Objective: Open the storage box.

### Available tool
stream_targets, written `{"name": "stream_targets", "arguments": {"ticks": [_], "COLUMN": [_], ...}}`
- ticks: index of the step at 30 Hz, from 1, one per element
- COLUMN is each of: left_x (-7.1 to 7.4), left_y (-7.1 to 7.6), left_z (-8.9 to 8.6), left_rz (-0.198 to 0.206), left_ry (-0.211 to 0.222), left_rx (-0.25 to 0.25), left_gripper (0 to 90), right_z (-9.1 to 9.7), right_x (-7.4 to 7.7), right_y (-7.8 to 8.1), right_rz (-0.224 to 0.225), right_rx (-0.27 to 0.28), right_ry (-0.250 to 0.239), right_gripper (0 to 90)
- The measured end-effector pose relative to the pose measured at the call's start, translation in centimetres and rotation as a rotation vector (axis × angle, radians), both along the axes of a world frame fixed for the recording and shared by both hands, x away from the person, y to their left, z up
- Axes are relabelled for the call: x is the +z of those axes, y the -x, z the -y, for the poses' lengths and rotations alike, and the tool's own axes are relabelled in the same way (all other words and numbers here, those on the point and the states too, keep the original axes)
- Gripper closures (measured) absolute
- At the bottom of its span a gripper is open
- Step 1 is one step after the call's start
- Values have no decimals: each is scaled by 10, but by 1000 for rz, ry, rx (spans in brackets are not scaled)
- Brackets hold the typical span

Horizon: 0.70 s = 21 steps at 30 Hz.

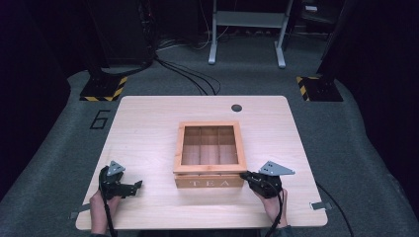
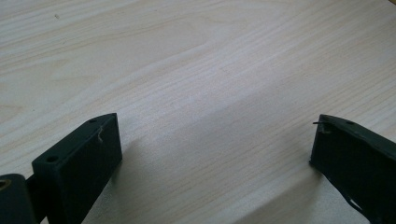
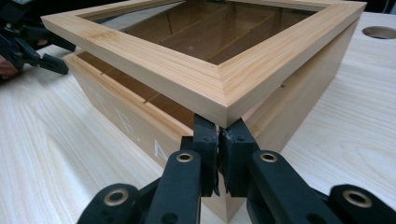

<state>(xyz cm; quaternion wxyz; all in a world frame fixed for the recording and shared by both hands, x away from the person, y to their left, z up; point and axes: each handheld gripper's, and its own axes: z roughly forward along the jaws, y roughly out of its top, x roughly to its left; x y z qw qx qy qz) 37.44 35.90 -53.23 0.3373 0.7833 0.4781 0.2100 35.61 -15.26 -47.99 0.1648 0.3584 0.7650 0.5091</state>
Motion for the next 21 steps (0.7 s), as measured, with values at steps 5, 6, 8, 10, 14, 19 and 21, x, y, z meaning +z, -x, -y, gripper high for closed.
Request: {"name": "stream_targets", "arguments": {"ticks": [5,6,8,10,14,19,21], "left_x": [0,0,0,0,1,0,0], "left_y": [0,0,0,0,0,0,0], "left_z": [0,0,0,0,0,0,0], "left_rz": [0,-1,-1,-1,-4,0,-5], "left_ry": [0,0,0,0,-4,0,-3], "left_rx": [0,0,0,0,-6,-4,-6], "left_gripper": [18,17,18,18,18,18,18], "right_z": [3,3,5,7,8,18,24], "right_x": [0,0,0,-1,-10,-19,-25], "right_y": [5,7,9,12,16,20,21], "right_rz": [10,16,25,18,-11,-42,-55], "right_rx": [-18,-23,-27,-29,-27,-61,-87], "right_ry": [11,17,22,35,96,106,117], "right_gripper": [842,841,840,837,829,796,782]}}
